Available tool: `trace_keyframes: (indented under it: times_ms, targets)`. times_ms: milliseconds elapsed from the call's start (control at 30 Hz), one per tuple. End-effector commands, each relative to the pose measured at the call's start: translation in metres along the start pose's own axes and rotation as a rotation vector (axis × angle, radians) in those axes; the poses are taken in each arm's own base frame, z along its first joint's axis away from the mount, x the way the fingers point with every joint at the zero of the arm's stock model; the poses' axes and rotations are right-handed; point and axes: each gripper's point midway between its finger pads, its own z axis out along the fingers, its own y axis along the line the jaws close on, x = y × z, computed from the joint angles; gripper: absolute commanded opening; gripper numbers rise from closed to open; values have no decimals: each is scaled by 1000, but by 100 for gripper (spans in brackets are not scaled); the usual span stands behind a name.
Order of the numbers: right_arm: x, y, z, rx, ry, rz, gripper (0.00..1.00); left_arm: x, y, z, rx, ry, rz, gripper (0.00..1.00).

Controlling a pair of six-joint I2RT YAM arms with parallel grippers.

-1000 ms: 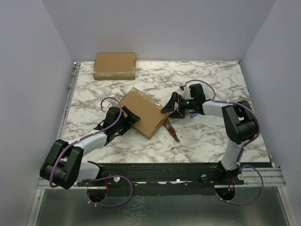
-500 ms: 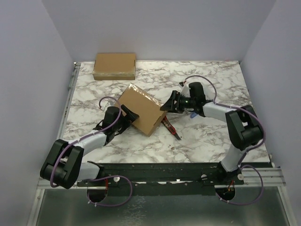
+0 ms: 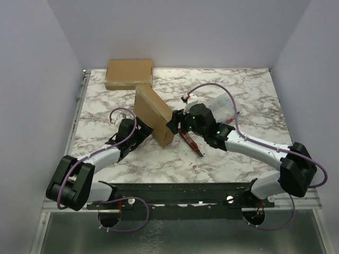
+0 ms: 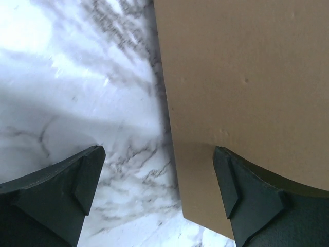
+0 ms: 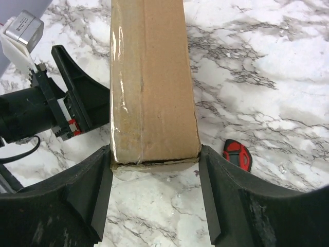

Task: Unpack the express box
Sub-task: Adjust the express box at the center of the board.

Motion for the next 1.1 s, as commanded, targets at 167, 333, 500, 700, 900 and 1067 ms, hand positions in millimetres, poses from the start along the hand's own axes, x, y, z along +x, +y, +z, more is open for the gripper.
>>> trace_keyframes:
  times_ms: [167, 333, 500, 700, 900, 1067]
  targets:
    - [28, 47, -5, 30, 140, -74, 97, 39, 77, -53, -195, 96, -51, 99]
    - [-2, 74, -32, -86, 98, -10, 100, 18, 62, -81, -163, 22, -71, 99]
    - [-33, 80, -64, -112, 43, -15, 100, 10, 56, -99, -149, 4, -77, 99]
    - [-51, 13, -77, 152, -50, -13, 100, 3, 37, -118, -52, -11, -41, 98]
    - [-4, -66, -52, 264, 86, 110, 94, -26, -10, -153, 126, -93, 57, 98]
    - [64, -89, -16, 253, 313, 118, 85, -47, -42, -179, 219, -146, 169, 98]
